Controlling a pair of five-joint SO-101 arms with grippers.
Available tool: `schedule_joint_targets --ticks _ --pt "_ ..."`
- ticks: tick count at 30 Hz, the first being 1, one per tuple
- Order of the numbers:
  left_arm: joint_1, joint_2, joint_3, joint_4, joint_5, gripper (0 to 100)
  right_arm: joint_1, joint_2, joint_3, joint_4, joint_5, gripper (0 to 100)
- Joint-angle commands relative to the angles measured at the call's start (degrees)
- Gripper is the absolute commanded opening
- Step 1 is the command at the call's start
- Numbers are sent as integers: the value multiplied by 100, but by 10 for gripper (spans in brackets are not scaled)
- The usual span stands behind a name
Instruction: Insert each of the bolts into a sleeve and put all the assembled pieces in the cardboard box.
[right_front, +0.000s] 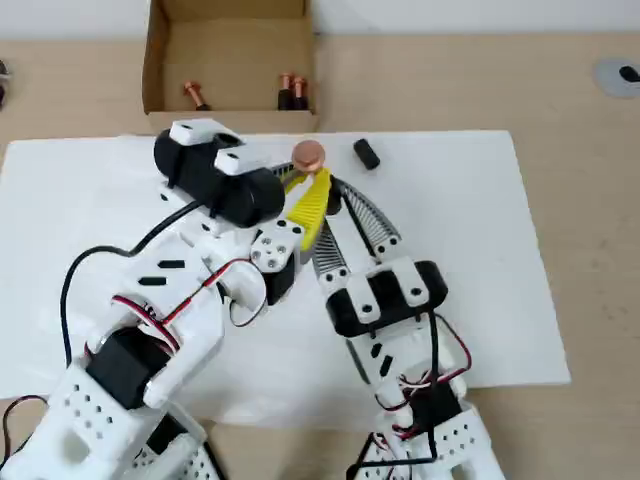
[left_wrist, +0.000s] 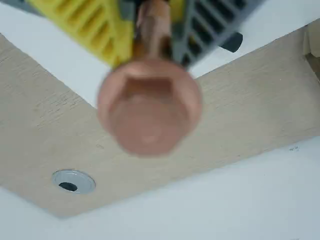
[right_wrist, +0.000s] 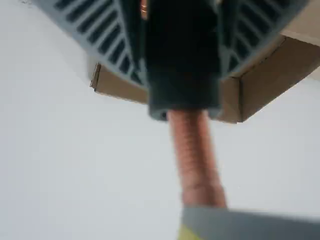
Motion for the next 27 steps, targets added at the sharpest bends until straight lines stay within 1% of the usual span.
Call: schedule_joint_targets --ticks 1,5,8,10,13,15,23,27 --pt "62 57 316 35 26 7 66 -673 -22 -44 -53 10" --pt "70 84 360 -9 26 7 66 -673 -22 -44 -53 10" --pt "70 92 527 -281 26 7 66 -673 -22 -44 -53 10" --pt "70 92 747 -668 18 7 66 -673 -22 -35 -53 10" --pt "70 92 1099 -1530 9 8 66 -673 -22 -26 -44 10" --pt "70 92 1266 -1952 9 8 66 -673 -22 -26 -44 10" --pt "-9 40 1266 -2004 -18 9 163 -673 -22 -18 -44 10" --pt "-202 31 1196 -2004 -18 9 163 -673 -22 -18 -44 10"
